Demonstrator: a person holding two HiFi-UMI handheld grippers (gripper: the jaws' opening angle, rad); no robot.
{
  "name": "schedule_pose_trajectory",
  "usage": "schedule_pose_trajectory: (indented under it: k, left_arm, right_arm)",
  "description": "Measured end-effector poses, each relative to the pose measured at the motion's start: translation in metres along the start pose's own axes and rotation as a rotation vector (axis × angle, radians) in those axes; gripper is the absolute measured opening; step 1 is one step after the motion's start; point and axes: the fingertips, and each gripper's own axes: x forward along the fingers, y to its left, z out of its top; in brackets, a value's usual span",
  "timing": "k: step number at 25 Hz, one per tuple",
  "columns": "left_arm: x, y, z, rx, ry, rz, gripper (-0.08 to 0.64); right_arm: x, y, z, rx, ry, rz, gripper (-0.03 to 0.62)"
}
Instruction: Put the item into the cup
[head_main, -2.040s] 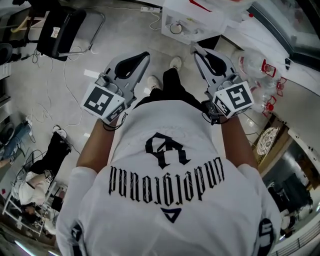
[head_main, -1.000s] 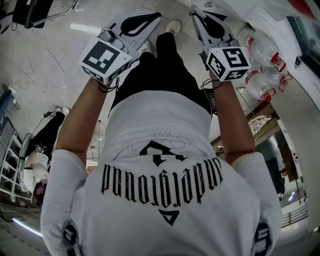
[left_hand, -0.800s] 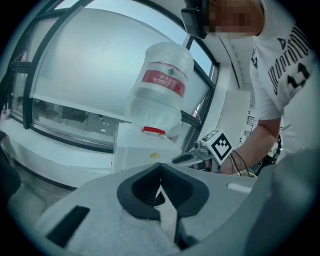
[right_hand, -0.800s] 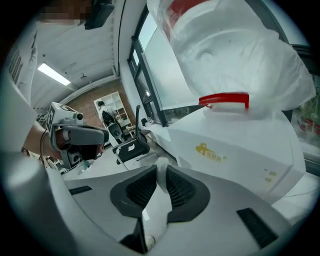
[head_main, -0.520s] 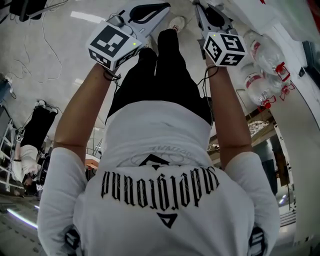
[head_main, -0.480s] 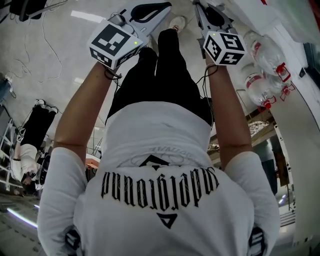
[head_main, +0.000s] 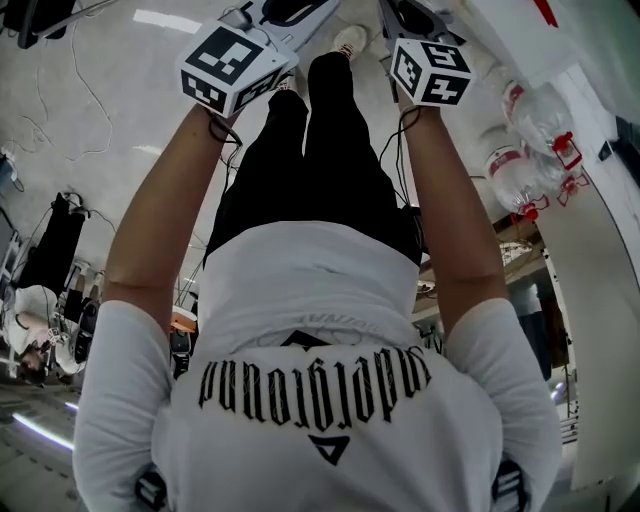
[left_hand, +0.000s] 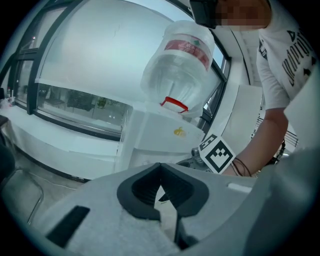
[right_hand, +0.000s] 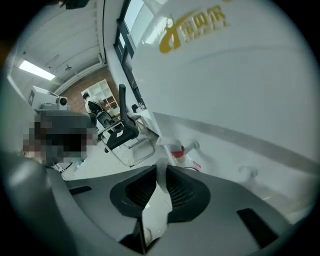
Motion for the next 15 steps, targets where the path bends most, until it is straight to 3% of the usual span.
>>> schedule_pose_trajectory:
  k: [7,15]
  left_arm:
    - [0.021,0.018,-0.019,-0.003,0.03,-0.002,0.012]
    - [0.03,0.031,-0.035,-0.004,0.061,-0.011,0.012]
  right_arm:
    - [0.036,-0.008,-0.02,0.016,0.045,-0.01,0.055]
    - [0.064,-0.026,-0.02,0.023,0.045,-0.093,0.055]
